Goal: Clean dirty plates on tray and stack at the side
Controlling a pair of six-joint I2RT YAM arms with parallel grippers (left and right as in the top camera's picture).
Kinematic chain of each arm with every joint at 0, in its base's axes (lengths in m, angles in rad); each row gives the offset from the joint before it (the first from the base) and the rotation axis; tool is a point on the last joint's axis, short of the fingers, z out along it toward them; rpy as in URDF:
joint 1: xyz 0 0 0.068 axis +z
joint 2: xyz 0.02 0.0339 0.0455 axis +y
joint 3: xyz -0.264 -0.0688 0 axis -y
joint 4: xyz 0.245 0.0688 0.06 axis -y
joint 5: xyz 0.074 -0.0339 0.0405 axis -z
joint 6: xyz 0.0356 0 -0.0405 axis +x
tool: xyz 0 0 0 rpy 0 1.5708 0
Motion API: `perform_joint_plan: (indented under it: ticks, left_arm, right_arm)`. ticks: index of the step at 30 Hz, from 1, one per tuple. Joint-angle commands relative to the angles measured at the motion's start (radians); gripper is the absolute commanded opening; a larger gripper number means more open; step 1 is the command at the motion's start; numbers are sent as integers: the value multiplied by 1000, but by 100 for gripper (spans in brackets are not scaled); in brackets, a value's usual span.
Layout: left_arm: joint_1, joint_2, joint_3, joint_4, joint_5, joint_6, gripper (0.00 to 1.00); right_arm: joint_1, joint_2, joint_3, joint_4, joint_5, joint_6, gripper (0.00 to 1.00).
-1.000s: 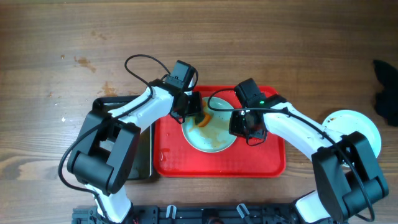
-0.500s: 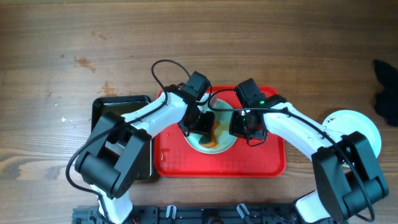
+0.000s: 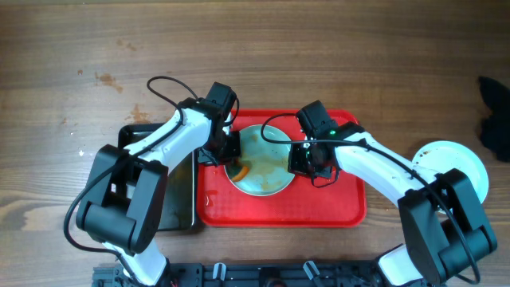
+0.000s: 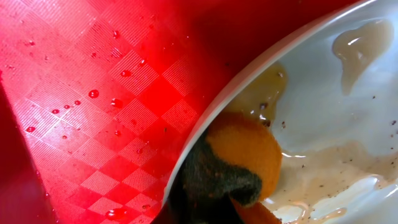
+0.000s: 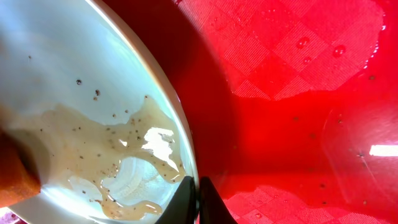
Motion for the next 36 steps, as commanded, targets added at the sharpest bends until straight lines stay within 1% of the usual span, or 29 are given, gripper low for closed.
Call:
perform_joint_plan:
  ticks: [1,4,8,12,15,17,20,21,22,24,26,28,29,30,31,32,36]
  left_arm:
    - [8,-32,-6,-16,-141,24,4]
    - [-2,-129,23,-27,-72,23,4]
    - [-1,-259,80,-103,-69,23,4]
    - [-1,-368,144,-199,-90,24,4]
    - [3,-439,166,-266,-170,23,4]
    - [26,-466,166,-310,-186,23,4]
    - [77,-469,166,-359,-186,26,4]
    - [87,-469,166,-362,-185,40,4]
    - [92,-469,166,-363,-185,46,4]
    - [104,-469,166,-365,-185,54,4]
    - [104,-469,166,-364,-187,73,4]
    - [104,-469,166,-364,-207,72,4]
    - [104,-469,166,-364,-221,73,4]
    - [109,-469,166,-364,-224,74,4]
    - [114,-469,166,-366,-224,76,4]
    - [128,-469,166,-369,-224,76,4]
    - [168,-469,166,-380,-223,81,4]
  right_arm:
    - [-18,17,-21,-24,85,-10,5]
    - [-18,17,-21,-9,85,-10,5]
    - [-18,17,-21,31,81,-11,5]
    - [-18,17,-21,92,82,-11,4]
    - [-18,18,-21,137,83,-12,4]
    - [-18,21,-21,140,81,-8,6]
    - [-18,37,-24,137,80,6,32]
    - [-17,45,-25,137,74,13,38]
    - [-17,55,-28,142,63,13,43]
    - [-17,93,-43,175,24,16,45]
    - [-17,119,-60,218,-3,36,36]
    - [-17,140,-84,261,-23,73,35]
    - [-18,147,-94,274,-25,88,31]
    - [-18,152,-99,274,-24,99,23]
    - [-18,154,-102,272,-24,99,13]
    - [-18,156,-103,269,-24,99,4]
    - [-18,156,-103,268,-8,119,5]
